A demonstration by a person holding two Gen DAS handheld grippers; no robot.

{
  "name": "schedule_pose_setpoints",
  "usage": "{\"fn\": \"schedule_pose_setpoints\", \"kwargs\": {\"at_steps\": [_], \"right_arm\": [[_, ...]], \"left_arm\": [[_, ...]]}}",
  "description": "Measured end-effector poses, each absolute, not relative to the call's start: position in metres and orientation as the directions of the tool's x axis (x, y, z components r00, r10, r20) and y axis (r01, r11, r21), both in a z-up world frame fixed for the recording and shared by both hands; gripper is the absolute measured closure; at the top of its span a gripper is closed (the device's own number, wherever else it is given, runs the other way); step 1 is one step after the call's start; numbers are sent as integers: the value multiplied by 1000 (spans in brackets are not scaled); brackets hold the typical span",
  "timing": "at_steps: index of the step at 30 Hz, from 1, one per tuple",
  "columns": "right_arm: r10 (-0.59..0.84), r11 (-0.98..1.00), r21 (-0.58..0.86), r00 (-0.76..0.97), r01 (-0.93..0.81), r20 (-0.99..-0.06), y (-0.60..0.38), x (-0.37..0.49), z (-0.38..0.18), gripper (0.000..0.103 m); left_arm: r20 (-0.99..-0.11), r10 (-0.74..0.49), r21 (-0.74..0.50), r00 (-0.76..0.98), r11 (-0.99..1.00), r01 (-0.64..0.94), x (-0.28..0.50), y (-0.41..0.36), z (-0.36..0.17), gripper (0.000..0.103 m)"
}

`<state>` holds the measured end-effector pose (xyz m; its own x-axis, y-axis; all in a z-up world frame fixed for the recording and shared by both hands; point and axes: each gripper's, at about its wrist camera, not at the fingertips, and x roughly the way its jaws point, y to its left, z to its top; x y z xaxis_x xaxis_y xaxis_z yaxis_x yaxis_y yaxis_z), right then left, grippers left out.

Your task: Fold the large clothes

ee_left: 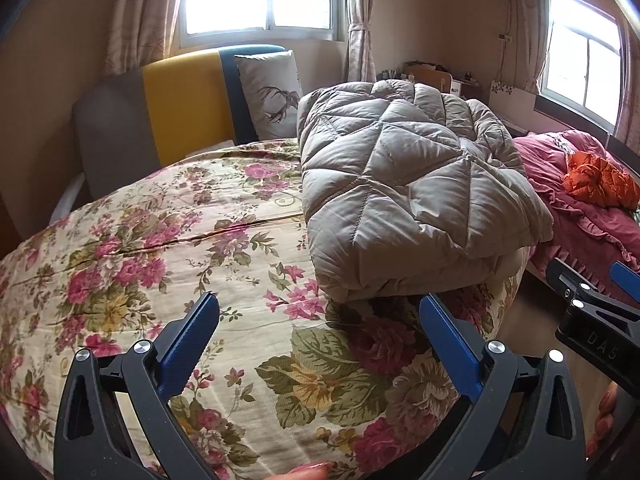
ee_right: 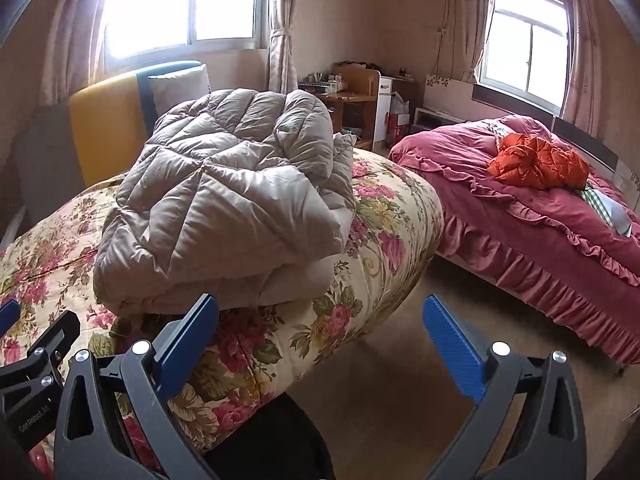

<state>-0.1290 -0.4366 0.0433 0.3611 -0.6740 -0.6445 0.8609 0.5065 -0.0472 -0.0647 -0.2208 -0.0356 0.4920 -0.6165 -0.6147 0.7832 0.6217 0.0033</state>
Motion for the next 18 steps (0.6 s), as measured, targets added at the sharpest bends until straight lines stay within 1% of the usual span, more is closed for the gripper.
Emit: {"fn": "schedule_pose_setpoints", "kwargs": {"at_steps": [18], "right_arm": [[-651,528,-46,369,848,-663,-437,-125,40,2]], "left_arm": [[-620,-618,-4,483,619,786,-65,-221,-38,4]]}}
